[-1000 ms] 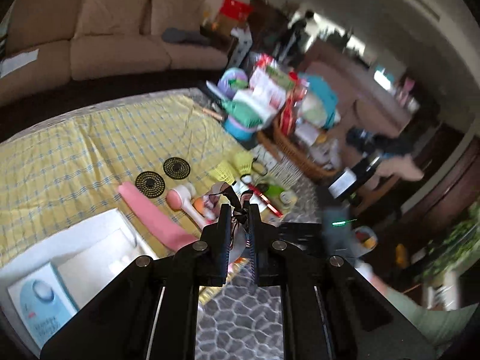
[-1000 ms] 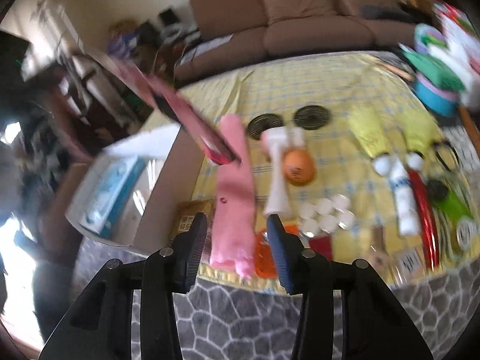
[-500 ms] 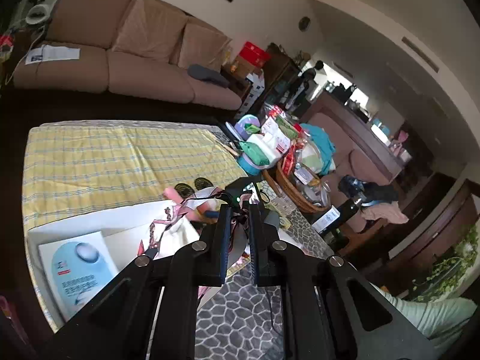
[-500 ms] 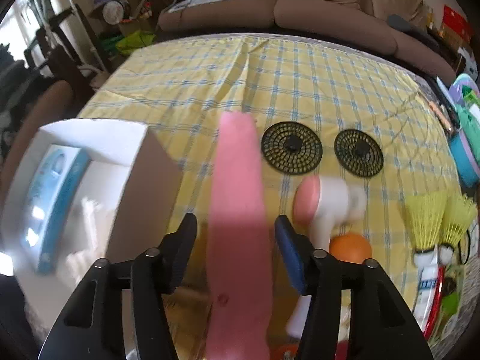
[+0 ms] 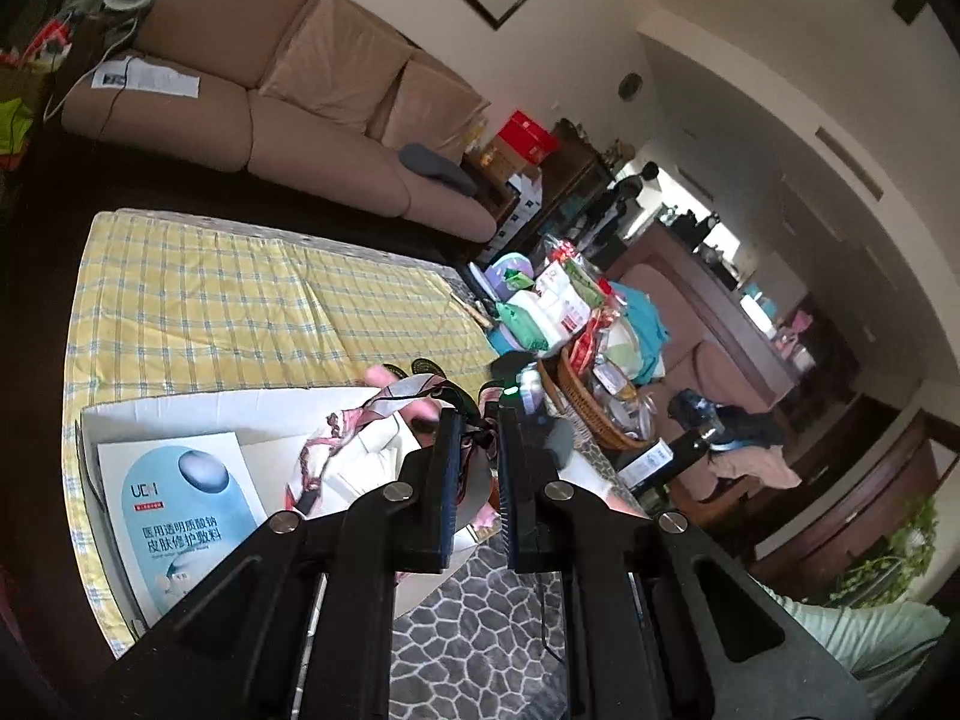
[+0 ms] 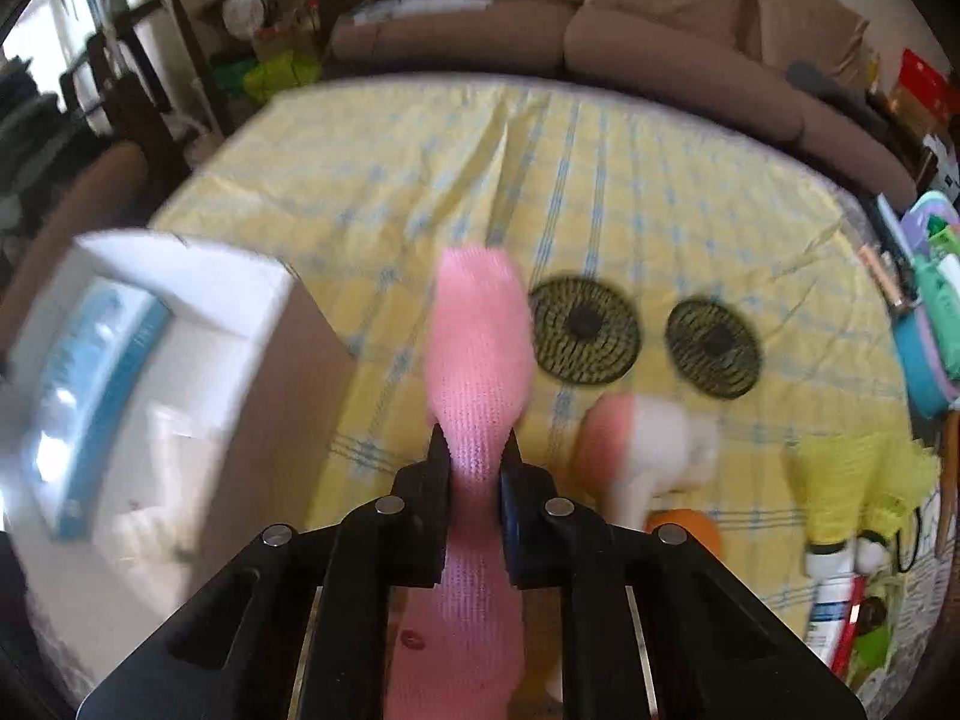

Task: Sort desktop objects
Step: 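Carry the pink towel and the scarf over the white box with both grippers, then open the right gripper to drop the towel in the box while the left gripper releases the scarf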

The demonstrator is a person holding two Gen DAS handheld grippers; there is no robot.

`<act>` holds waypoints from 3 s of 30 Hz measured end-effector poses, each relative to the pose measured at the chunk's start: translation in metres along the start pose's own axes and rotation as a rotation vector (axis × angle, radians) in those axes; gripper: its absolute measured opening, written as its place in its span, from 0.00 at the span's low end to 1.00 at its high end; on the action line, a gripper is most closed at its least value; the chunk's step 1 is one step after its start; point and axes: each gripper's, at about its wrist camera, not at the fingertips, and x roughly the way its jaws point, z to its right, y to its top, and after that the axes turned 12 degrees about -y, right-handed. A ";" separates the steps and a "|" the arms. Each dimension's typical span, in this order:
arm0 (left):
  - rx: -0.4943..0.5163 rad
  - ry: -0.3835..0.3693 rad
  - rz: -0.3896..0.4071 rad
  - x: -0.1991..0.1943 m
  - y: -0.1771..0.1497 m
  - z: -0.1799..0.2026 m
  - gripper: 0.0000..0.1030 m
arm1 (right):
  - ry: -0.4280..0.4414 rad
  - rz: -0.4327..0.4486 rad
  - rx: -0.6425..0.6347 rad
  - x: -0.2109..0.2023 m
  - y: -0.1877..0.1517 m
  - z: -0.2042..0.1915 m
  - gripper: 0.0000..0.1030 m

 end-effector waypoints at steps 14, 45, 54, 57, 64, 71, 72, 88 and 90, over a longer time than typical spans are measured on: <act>-0.022 -0.016 0.038 -0.007 -0.008 0.016 0.10 | 0.293 0.249 0.173 -0.183 0.027 0.019 0.12; -0.134 0.001 0.055 -0.020 -0.037 -0.032 0.10 | 0.286 -0.112 0.119 -0.021 0.005 -0.148 0.13; -0.139 0.013 0.025 -0.009 -0.037 -0.035 0.11 | 0.272 -0.276 0.077 0.015 0.017 -0.174 0.20; -0.136 0.012 0.015 -0.006 -0.037 -0.034 0.11 | 0.271 -0.247 0.105 0.000 0.017 -0.160 0.36; -0.150 -0.006 0.019 0.001 -0.034 -0.033 0.11 | 0.360 -0.108 0.231 -0.052 0.027 -0.107 0.50; -0.146 -0.013 0.041 -0.008 -0.033 -0.028 0.11 | 0.235 -0.208 0.187 -0.004 0.054 -0.139 0.50; -0.147 -0.014 0.046 -0.011 -0.033 -0.029 0.11 | 0.211 -0.236 0.180 0.007 0.056 -0.146 0.50; -0.179 -0.072 0.038 -0.005 -0.038 -0.039 0.11 | 0.405 -0.227 0.409 0.026 0.066 -0.123 0.46; -0.192 -0.076 0.029 0.005 -0.039 -0.040 0.11 | 0.411 -0.197 0.403 0.009 0.068 -0.114 0.46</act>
